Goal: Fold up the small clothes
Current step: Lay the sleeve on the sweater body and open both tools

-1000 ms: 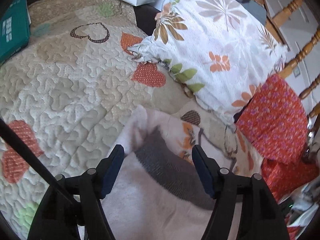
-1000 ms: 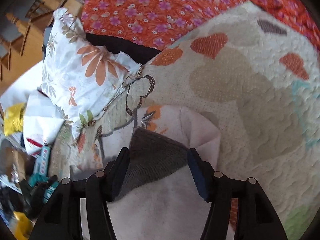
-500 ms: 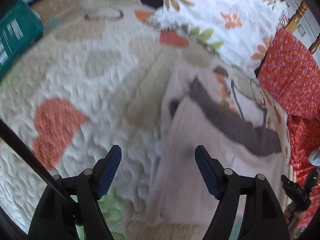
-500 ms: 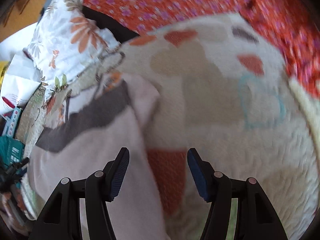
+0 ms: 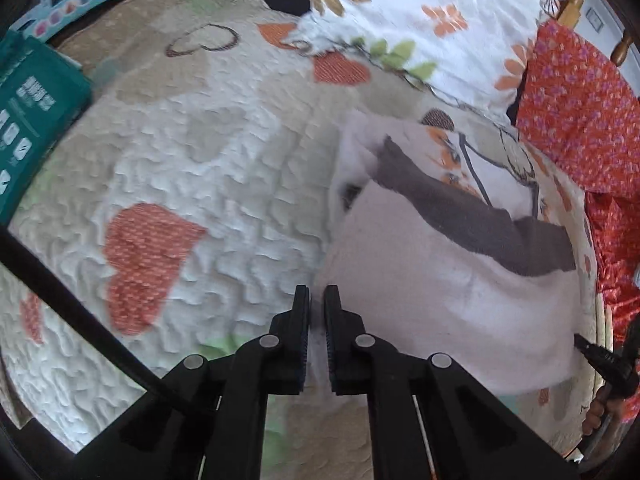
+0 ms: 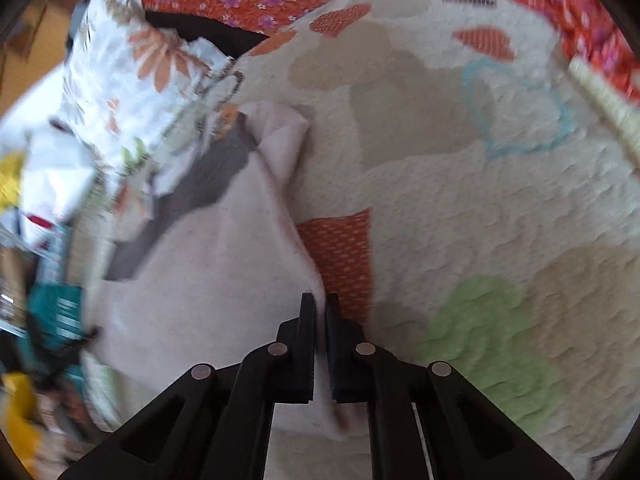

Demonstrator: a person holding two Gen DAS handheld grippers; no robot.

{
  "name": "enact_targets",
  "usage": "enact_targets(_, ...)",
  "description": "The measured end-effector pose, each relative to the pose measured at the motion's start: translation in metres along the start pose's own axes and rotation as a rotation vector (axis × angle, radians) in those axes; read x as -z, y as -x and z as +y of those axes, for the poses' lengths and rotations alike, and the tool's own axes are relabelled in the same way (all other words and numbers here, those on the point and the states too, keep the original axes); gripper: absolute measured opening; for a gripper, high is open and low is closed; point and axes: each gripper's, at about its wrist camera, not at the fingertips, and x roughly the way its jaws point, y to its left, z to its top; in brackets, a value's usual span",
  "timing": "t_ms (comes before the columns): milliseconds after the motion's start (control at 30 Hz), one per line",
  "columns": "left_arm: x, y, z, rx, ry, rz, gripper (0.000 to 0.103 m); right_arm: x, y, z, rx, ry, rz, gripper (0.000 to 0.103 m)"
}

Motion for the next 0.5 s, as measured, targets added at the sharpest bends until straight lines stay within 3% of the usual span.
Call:
enact_targets(100,0.002,0.010,0.014,0.013,0.053,-0.029,0.020,0.001,0.007,0.004,0.043,0.018,-0.025,0.006)
enact_targets(167,0.003,0.016,0.019,-0.024,0.073,-0.063,0.031,0.001,0.019,0.006,0.060,0.017,-0.066,0.007)
enact_targets(233,0.007,0.028,0.025,-0.048,0.092,-0.106,0.049,0.002,0.035,0.009,0.083,0.022,-0.124,0.007)
enact_targets(400,0.017,0.052,0.035,-0.044,0.164,-0.168,0.071,0.009,0.057,0.038,0.034,0.078,-0.210,0.007)
enact_targets(500,0.024,0.060,0.040,-0.032,0.200,-0.186,0.077,0.017,0.051,0.067,0.004,0.144,-0.210,0.007)
